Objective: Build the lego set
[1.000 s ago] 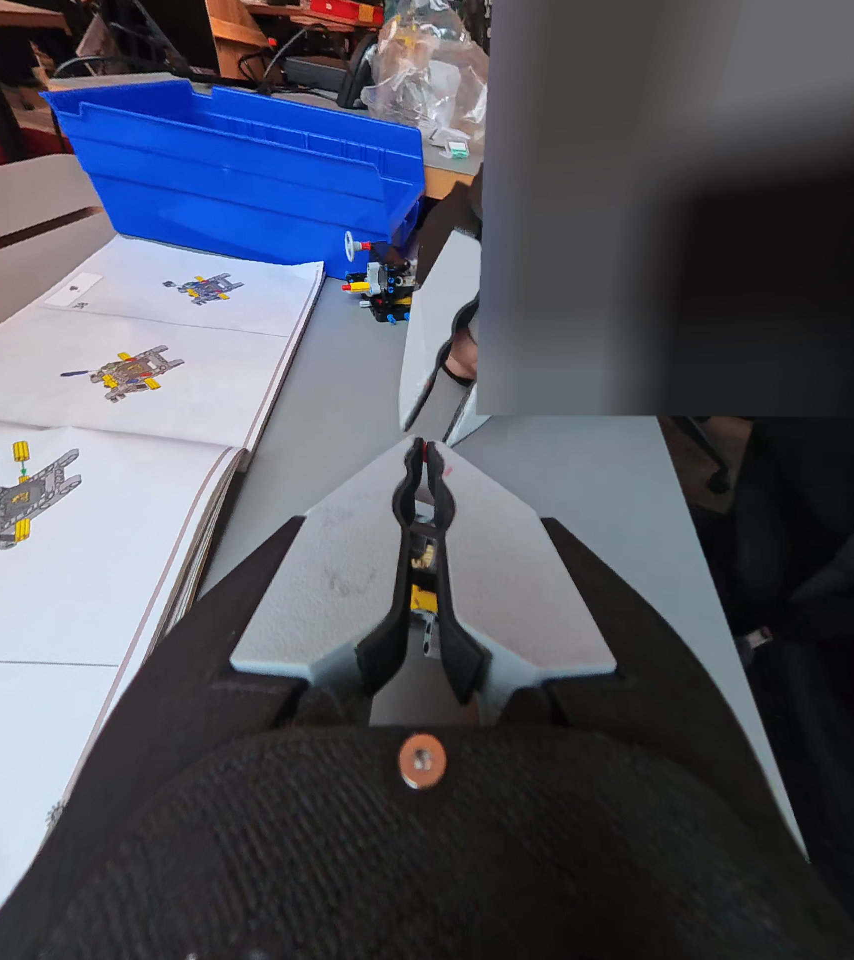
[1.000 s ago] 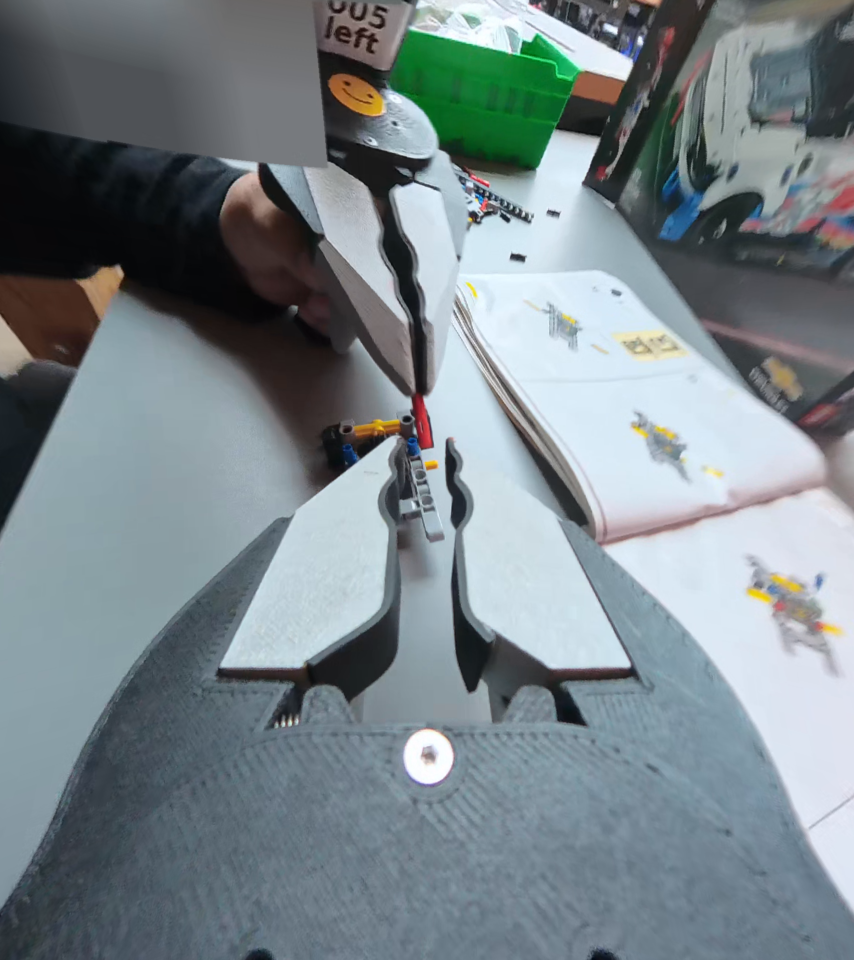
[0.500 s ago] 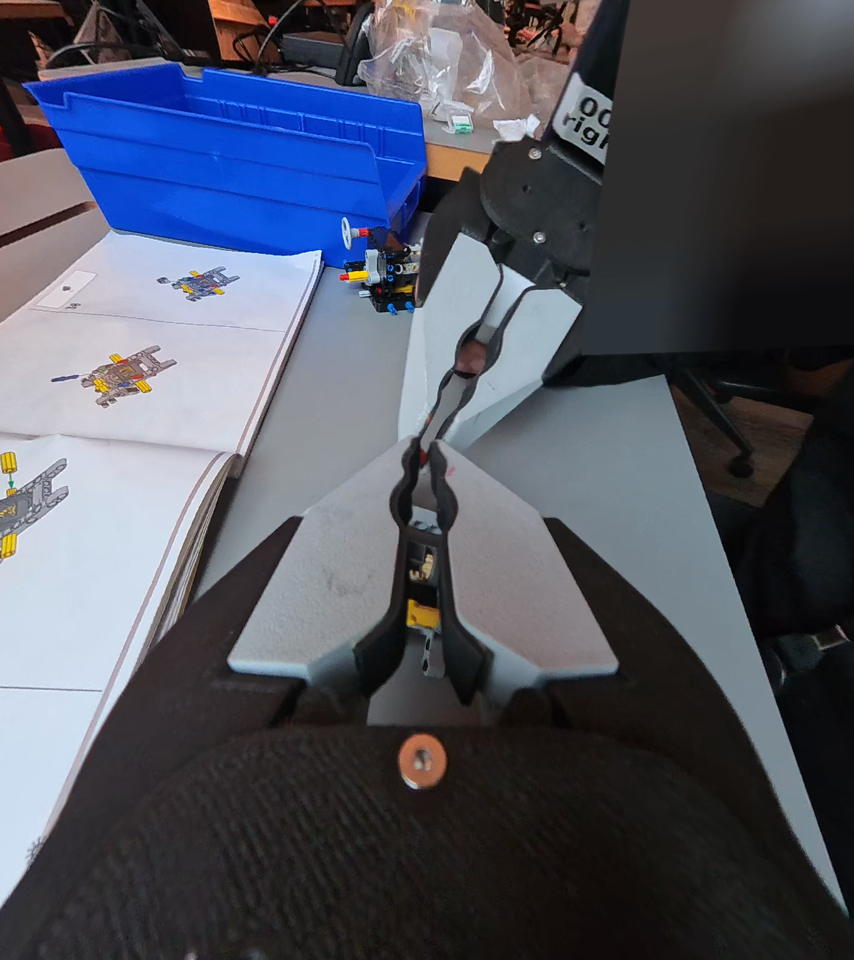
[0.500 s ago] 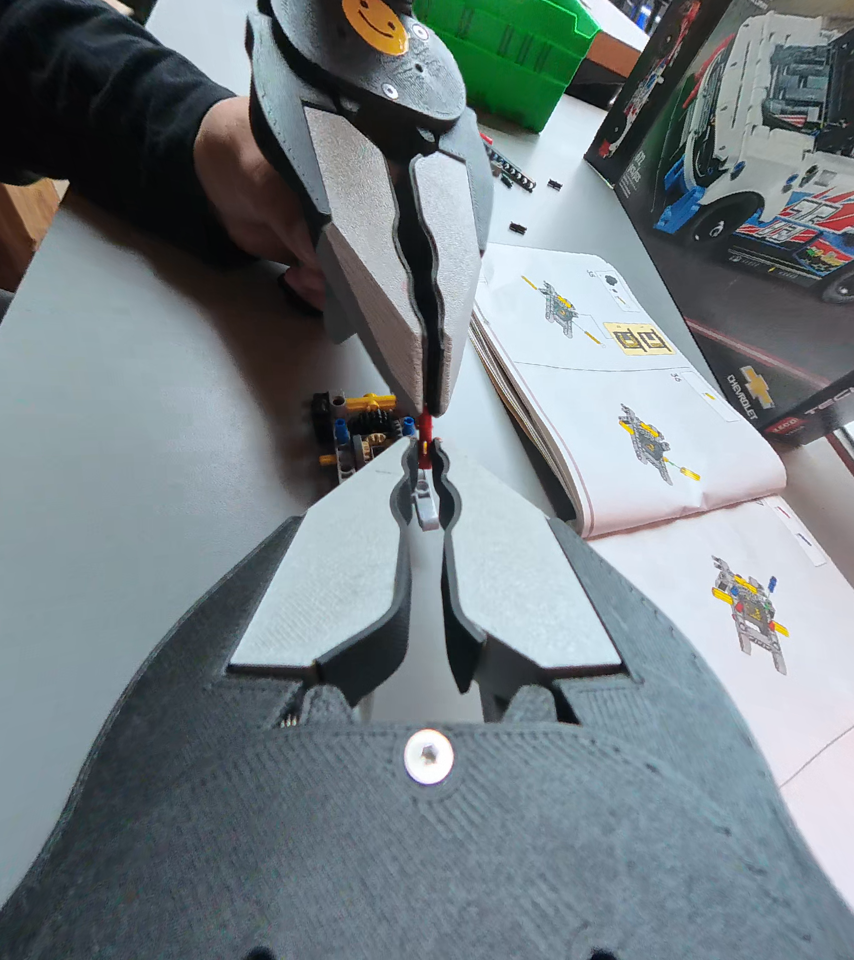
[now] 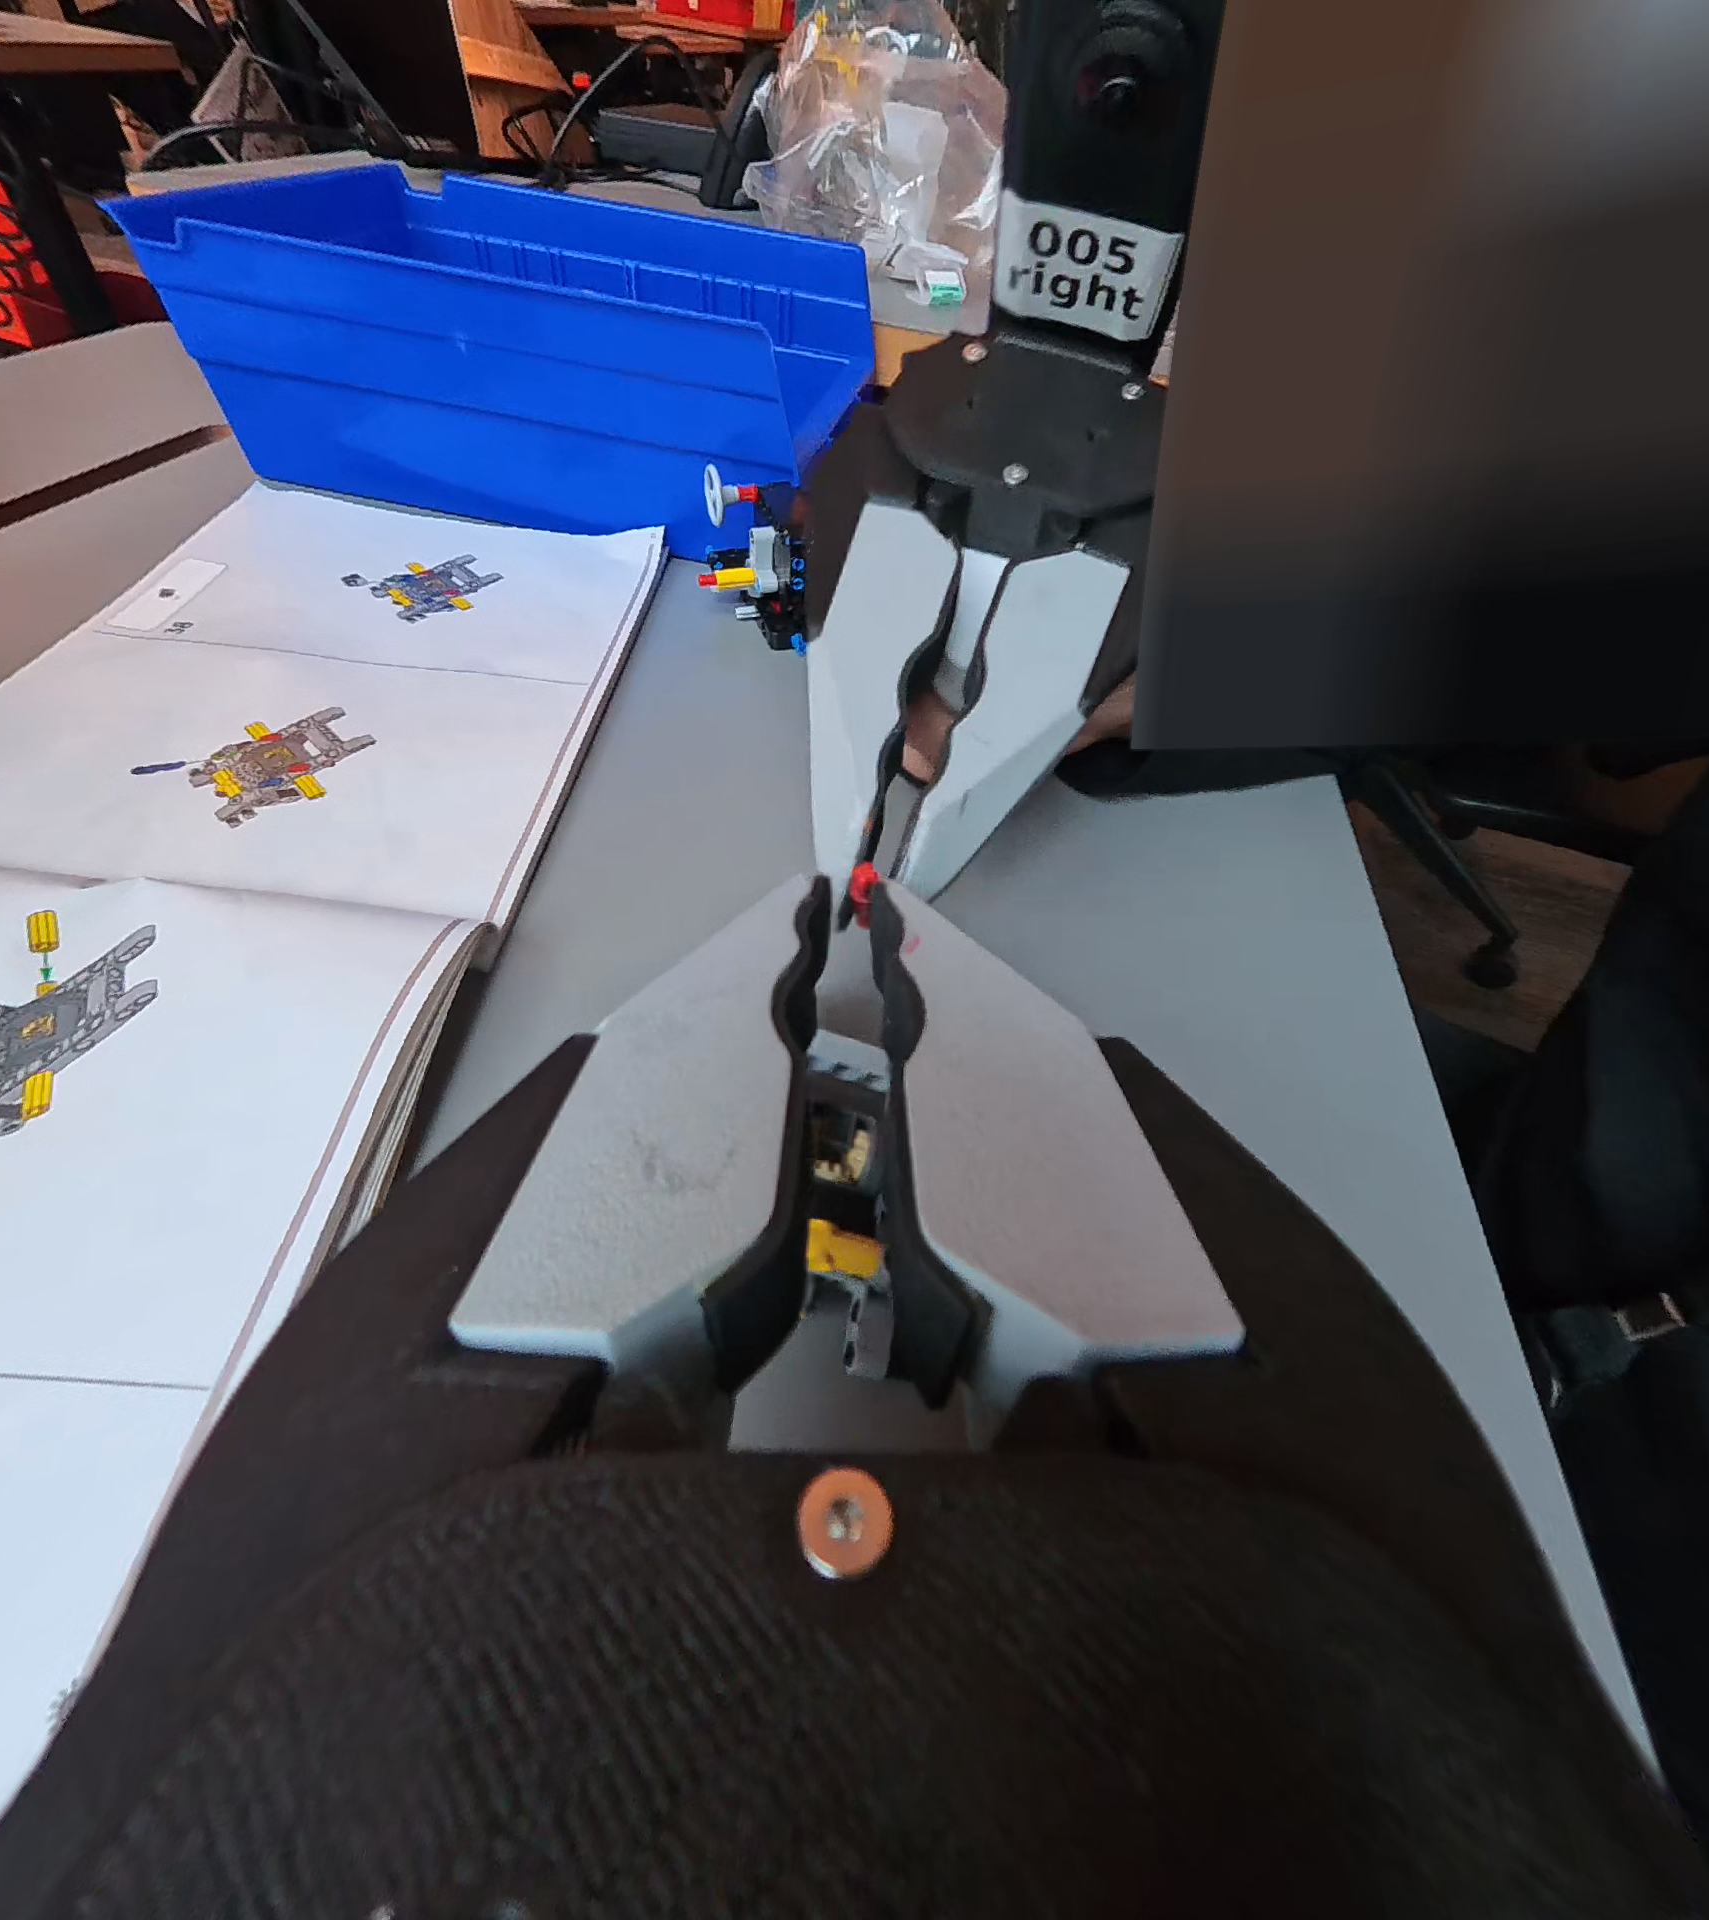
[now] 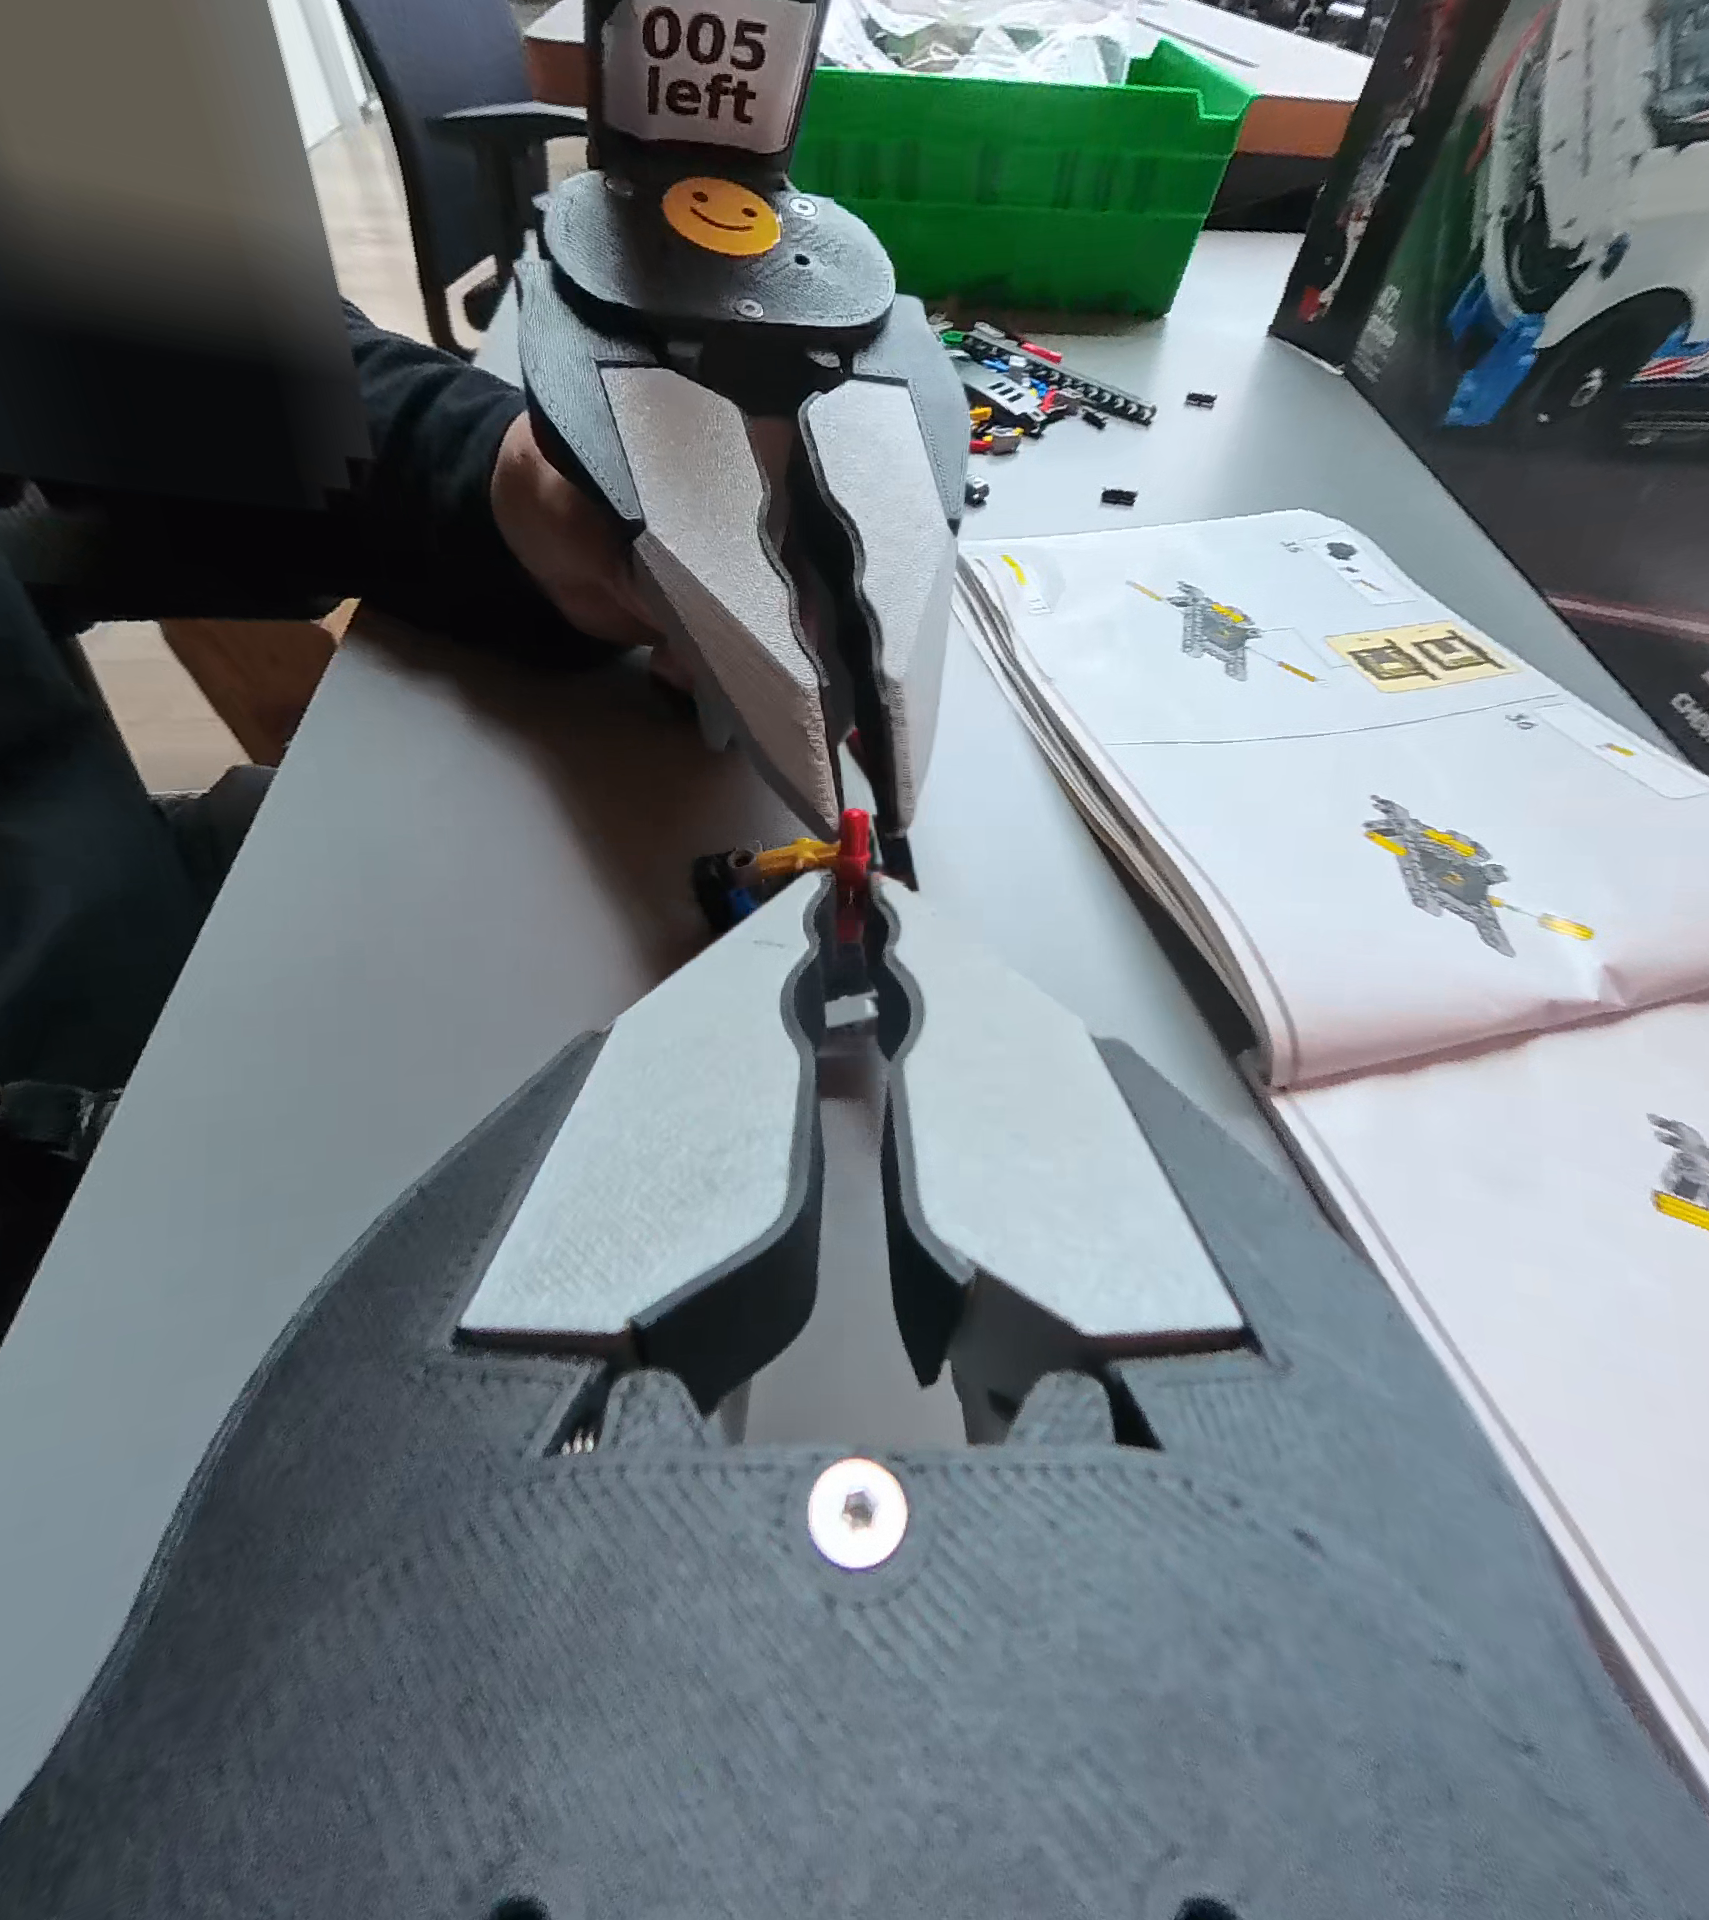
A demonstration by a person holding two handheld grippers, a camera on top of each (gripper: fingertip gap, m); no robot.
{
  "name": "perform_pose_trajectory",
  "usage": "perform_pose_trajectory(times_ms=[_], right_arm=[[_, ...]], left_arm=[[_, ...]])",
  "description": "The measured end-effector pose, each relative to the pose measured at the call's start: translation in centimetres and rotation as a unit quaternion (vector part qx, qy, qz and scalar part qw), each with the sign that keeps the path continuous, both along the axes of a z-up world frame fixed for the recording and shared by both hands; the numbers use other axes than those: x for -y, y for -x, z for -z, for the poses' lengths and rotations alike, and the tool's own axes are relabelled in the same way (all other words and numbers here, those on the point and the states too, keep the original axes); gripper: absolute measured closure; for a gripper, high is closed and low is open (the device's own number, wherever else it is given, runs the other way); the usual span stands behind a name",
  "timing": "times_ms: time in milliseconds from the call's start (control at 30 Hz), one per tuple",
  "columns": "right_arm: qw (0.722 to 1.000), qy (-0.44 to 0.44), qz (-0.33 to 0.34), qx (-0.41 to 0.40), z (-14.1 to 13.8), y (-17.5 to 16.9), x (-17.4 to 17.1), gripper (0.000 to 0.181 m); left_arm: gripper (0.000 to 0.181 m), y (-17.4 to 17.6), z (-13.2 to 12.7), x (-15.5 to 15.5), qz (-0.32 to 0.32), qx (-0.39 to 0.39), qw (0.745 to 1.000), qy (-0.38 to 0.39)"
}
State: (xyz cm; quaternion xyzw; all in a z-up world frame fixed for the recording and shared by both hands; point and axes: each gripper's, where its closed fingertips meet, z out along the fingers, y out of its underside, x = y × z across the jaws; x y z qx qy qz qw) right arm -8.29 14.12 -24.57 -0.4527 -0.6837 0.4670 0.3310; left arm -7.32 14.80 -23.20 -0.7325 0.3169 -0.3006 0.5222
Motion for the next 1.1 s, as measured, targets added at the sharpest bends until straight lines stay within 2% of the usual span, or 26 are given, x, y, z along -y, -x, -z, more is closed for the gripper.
perform_pose_trajectory(times_ms=[433, 600, 800, 1100], right_arm=[[0.996, 0.083, -0.026, 0.019, -0.2, 0.0, 0.5, 0.18], [0.99, 0.137, -0.019, 0.016, -0.8, -0.1, -0.2, 0.181], [0.975, 0.22, -0.011, -0.012, -2.2, -0.3, -1.6, 0.181], [0.964, 0.264, -0.031, -0.027, -3.0, 0.0, -1.1, 0.18]], left_arm=[[0.181, -0.6, -0.3, 0.2, 0.013, 0.018, 1.0, 0.008], [0.173, 0.1, -0.1, -0.3, -0.013, -0.016, 1.0, -0.019], [0.17, -0.6, 0.7, -0.1, -0.002, -0.039, 0.999, -0.016], [0.173, -1.1, -0.1, -0.5, -0.009, 0.021, 1.0, 0.015]])
